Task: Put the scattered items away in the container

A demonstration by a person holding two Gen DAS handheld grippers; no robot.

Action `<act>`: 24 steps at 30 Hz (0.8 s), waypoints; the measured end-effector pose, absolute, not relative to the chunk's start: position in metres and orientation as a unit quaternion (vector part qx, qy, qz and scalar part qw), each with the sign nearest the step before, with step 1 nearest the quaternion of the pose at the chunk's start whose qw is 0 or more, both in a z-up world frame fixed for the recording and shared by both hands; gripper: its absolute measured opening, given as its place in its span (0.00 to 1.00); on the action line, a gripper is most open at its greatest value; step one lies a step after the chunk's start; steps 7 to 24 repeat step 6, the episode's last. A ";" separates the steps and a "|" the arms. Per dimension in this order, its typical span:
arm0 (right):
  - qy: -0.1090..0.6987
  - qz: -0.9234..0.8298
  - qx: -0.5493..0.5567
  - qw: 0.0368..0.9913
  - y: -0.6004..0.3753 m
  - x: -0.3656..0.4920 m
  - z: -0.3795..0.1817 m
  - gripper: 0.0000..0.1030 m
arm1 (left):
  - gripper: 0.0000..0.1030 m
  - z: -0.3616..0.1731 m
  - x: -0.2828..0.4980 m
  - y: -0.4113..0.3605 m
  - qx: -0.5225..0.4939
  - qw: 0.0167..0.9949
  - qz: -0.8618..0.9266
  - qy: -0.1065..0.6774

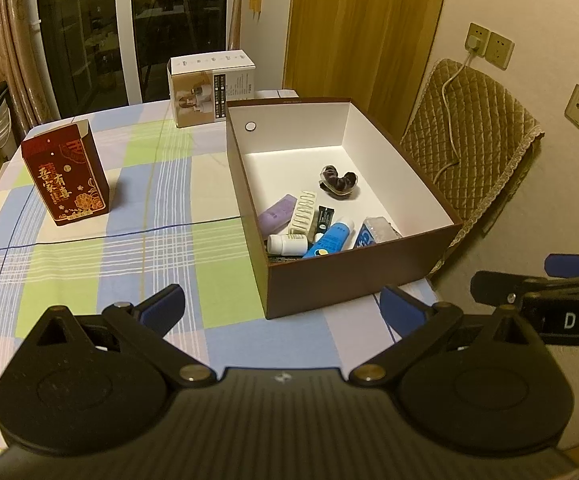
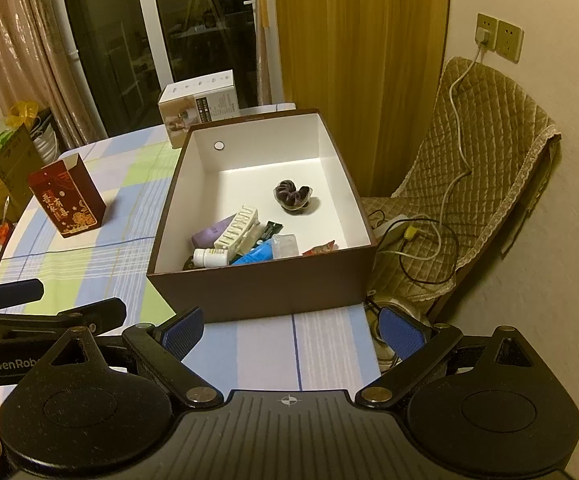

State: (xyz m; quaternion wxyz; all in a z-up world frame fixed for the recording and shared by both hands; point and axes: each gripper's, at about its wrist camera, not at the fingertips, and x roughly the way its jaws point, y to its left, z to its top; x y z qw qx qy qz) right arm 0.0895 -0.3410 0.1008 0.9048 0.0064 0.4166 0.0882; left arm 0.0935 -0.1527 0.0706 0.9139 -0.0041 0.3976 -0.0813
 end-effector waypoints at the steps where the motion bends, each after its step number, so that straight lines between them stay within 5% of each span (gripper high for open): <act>1: 0.417 0.088 0.006 0.905 -0.341 0.090 0.100 0.96 | 0.99 0.070 0.093 -0.152 -0.003 0.915 -0.080 0.396; 24: 0.420 0.087 0.007 0.903 -0.342 0.093 0.098 0.96 | 0.99 0.070 0.092 -0.153 0.006 0.918 -0.078 0.388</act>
